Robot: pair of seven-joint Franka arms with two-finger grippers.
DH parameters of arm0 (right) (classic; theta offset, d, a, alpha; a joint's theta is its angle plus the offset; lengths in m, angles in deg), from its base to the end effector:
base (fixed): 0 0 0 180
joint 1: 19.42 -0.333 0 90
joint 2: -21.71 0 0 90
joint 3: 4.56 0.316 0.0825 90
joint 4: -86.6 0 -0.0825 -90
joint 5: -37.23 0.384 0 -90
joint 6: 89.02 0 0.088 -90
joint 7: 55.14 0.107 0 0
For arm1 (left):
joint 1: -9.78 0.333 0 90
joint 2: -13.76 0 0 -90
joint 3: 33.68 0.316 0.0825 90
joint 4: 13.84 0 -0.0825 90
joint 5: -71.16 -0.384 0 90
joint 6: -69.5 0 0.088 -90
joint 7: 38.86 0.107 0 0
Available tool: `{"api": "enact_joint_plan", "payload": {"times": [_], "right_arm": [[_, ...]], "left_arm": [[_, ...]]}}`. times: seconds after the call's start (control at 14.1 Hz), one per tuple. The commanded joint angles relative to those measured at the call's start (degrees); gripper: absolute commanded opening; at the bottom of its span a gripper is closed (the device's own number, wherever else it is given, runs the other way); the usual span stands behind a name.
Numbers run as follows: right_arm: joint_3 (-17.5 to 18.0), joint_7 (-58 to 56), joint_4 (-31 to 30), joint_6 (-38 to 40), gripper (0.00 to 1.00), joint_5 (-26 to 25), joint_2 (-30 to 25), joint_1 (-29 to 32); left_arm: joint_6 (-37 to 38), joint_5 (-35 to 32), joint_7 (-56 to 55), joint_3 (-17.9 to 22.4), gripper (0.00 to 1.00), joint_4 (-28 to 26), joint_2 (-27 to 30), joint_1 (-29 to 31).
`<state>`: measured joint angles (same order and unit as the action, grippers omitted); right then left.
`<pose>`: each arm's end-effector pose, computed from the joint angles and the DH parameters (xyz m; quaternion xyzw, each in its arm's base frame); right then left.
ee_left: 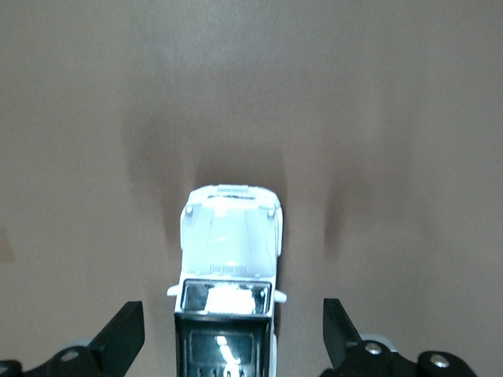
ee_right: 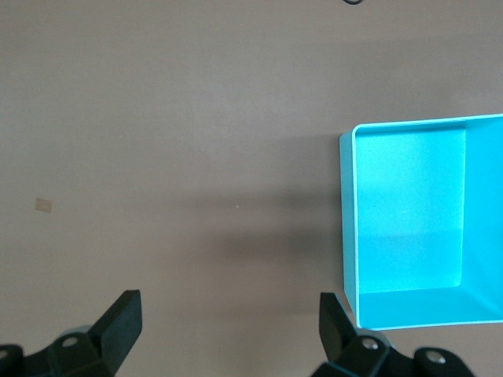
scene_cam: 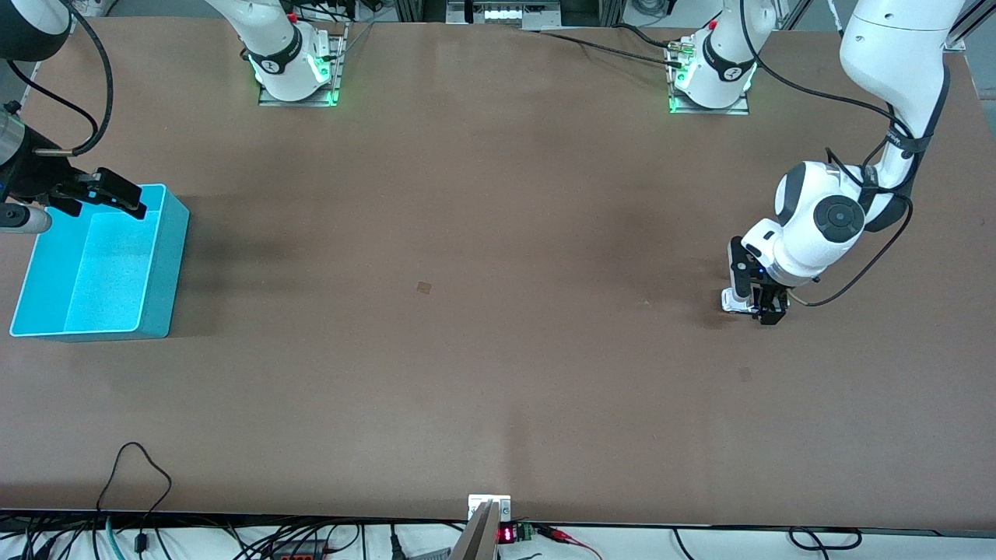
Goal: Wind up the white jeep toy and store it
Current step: 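Lower the left gripper over the jeep and close on it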
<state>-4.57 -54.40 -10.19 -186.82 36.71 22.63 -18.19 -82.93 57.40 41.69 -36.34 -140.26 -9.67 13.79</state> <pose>0.5672 -0.0131 0.5710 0.9999 -0.0167 0.0008 0.0045 0.5577 0.0060 0.1966 -0.6998 0.7123 0.0142 0.0521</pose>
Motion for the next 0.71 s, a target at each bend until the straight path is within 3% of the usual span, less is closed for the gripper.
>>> {"api": "enact_joint_plan", "payload": {"times": [0.0,0.14,0.43,0.5,0.64], "right_arm": [[0.36,-1.00,0.02,0.86,1.00,0.52,-0.75,0.61],[0.45,-1.00,0.02,0.86,1.00,0.52,-0.75,0.61],[0.36,-1.00,0.02,0.86,1.00,0.52,-0.75,0.61],[0.36,-1.00,0.02,0.86,1.00,0.52,-0.66,0.61],[0.36,-1.00,0.02,0.86,1.00,0.52,-0.75,0.61]], "left_arm": [[-1.54,-1.62,1.45,-0.16,1.00,0.03,-0.83,1.53],[-1.64,-1.62,3.72,-0.24,0.83,0.03,-1.18,1.53],[-1.64,-1.62,4.17,-0.24,0.29,0.03,-1.45,1.53],[-1.64,-1.62,4.09,-0.33,0.21,0.03,-1.62,1.53],[-1.03,-1.54,3.21,-0.33,0.16,0.03,-1.71,1.53]]}}
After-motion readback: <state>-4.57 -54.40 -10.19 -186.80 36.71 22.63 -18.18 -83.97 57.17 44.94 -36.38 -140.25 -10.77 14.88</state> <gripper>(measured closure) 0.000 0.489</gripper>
